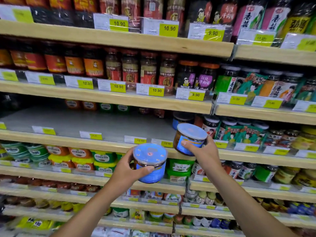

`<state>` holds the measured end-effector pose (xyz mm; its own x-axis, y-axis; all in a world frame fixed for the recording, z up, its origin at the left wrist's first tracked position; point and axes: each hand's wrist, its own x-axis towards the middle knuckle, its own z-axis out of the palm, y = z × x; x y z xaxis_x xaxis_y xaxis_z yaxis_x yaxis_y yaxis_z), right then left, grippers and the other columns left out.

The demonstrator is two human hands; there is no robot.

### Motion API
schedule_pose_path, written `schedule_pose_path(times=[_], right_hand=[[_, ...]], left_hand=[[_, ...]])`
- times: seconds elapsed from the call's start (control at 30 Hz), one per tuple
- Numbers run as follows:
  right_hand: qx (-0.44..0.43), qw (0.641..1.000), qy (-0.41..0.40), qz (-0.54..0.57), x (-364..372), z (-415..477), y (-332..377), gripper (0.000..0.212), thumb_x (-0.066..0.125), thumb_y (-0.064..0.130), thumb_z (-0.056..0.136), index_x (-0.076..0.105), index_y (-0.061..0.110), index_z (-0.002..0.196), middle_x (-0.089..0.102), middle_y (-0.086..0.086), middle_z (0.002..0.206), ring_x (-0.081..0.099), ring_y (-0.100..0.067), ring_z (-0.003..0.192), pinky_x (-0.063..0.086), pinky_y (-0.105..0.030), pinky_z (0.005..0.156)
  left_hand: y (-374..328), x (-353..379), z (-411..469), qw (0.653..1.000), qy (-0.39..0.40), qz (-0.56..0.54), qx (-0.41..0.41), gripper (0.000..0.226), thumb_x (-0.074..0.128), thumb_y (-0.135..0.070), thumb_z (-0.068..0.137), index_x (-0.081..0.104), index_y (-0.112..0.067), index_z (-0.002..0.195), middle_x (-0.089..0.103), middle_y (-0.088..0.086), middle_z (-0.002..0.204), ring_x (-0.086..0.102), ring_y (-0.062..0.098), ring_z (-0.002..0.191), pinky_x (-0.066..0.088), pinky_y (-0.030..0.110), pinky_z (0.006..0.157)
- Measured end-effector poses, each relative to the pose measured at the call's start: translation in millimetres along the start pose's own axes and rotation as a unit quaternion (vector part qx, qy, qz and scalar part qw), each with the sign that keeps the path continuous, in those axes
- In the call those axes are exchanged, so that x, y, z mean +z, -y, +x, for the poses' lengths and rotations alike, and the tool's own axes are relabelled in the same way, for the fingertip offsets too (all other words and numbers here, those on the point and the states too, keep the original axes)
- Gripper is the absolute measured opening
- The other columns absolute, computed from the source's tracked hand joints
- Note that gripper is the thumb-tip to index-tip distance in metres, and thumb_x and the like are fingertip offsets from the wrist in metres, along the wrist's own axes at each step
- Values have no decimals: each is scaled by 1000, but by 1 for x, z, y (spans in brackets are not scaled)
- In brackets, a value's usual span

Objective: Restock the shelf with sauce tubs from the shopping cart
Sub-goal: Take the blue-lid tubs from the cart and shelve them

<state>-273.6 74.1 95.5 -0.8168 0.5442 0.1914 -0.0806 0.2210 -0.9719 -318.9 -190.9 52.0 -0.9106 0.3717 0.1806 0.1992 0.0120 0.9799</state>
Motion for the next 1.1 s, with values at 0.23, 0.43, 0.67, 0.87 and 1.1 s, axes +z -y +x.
schedule_pose_path(times=[0.23, 0.43, 0.67, 0.87, 1.1], right_hand=[[-34, 990, -116, -76, 34, 37, 4, 93, 93, 38, 66, 43, 18, 142, 58, 1, 132, 58, -18, 118, 50, -42, 102], [-20, 979, -160, -129, 53, 59, -1, 85, 94, 31, 65, 48, 10, 133, 61, -6, 127, 59, -22, 113, 49, -35, 94], [19, 960, -162, -228, 59, 71, -7, 86, 89, 46, 66, 42, 10, 129, 62, -11, 127, 60, -33, 115, 51, -43, 91], [23, 938, -131, -321, 62, 79, -13, 98, 87, 45, 71, 32, 4, 141, 61, -15, 127, 61, -38, 112, 48, -38, 75], [42, 908, -120, -398, 61, 89, -24, 93, 84, 57, 69, 36, 3, 127, 59, -20, 123, 62, -41, 109, 49, -43, 74]], left_hand=[[2, -24, 36, 998, 59, -9, 27, 76, 89, -46, 53, 63, -29, 122, 74, -13, 114, 69, 9, 107, 56, 24, 87], [11, -42, 58, 997, 74, -26, 28, 75, 90, -44, 47, 65, -26, 115, 76, -10, 109, 71, 10, 100, 55, 20, 80], [19, -55, 71, 995, 90, -31, 27, 76, 92, -45, 47, 65, -27, 115, 75, -3, 114, 71, 16, 104, 56, 26, 84], [20, -58, 77, 995, 92, -33, 26, 74, 91, -47, 47, 65, -32, 115, 75, -8, 112, 71, 14, 104, 57, 27, 83], [17, -58, 80, 994, 99, -34, 27, 73, 90, -46, 48, 65, -31, 114, 75, -10, 110, 71, 11, 101, 57, 23, 79]])
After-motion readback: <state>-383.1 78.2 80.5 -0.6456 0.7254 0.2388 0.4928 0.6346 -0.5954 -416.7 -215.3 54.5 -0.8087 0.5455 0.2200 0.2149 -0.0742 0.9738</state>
